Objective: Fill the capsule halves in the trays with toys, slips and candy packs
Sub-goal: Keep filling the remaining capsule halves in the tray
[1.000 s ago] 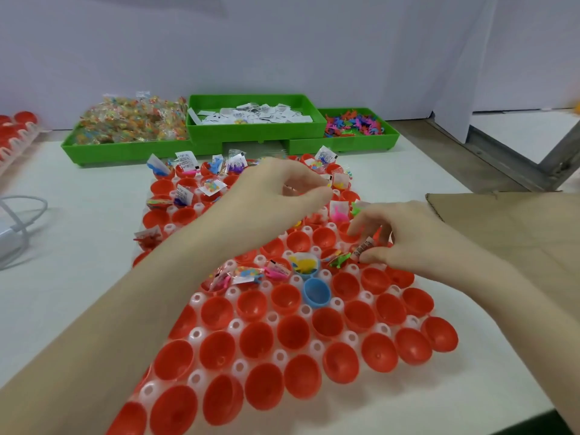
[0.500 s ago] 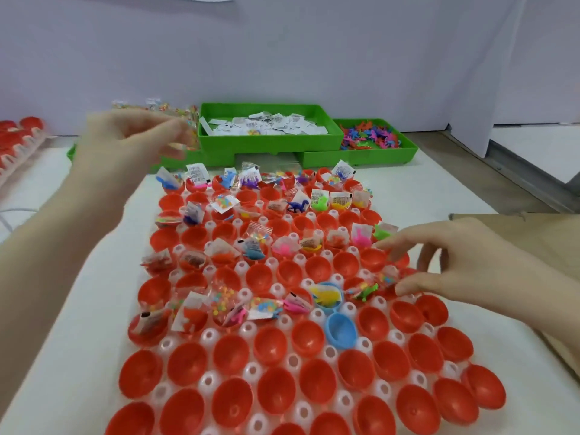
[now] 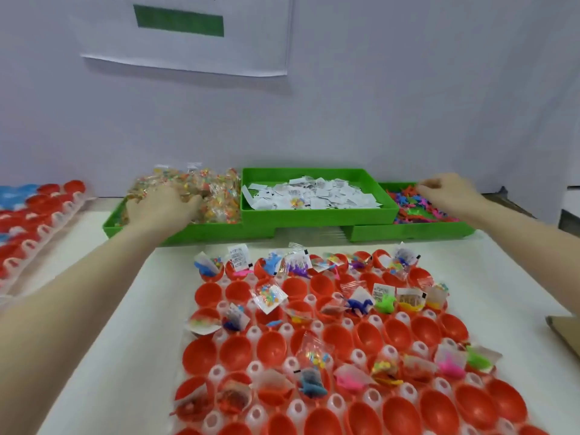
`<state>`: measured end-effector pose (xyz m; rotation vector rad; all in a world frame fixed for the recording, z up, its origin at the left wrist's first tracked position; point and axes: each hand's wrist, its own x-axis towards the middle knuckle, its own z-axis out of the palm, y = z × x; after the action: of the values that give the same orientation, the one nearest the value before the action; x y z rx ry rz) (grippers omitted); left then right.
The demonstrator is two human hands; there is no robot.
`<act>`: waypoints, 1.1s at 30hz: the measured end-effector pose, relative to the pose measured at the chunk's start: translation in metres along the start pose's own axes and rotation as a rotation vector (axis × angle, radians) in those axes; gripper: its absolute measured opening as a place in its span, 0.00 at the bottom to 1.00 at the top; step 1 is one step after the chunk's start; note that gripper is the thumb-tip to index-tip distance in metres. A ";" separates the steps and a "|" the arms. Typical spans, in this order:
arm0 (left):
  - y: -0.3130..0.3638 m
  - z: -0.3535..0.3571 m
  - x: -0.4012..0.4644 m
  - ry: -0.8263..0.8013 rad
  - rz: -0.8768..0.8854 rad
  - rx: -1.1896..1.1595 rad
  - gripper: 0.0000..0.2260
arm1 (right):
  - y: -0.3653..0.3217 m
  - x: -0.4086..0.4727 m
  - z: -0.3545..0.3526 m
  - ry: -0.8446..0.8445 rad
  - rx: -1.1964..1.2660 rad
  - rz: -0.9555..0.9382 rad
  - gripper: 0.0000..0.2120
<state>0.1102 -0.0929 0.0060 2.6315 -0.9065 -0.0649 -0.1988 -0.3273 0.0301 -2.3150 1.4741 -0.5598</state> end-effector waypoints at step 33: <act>-0.001 0.022 0.005 0.441 0.022 -0.539 0.04 | 0.017 0.023 0.029 0.209 0.153 0.079 0.12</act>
<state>0.1112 -0.1018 -0.0149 2.0198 -0.6498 0.2359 -0.1889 -0.3529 0.0001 -2.1241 1.5470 -0.8820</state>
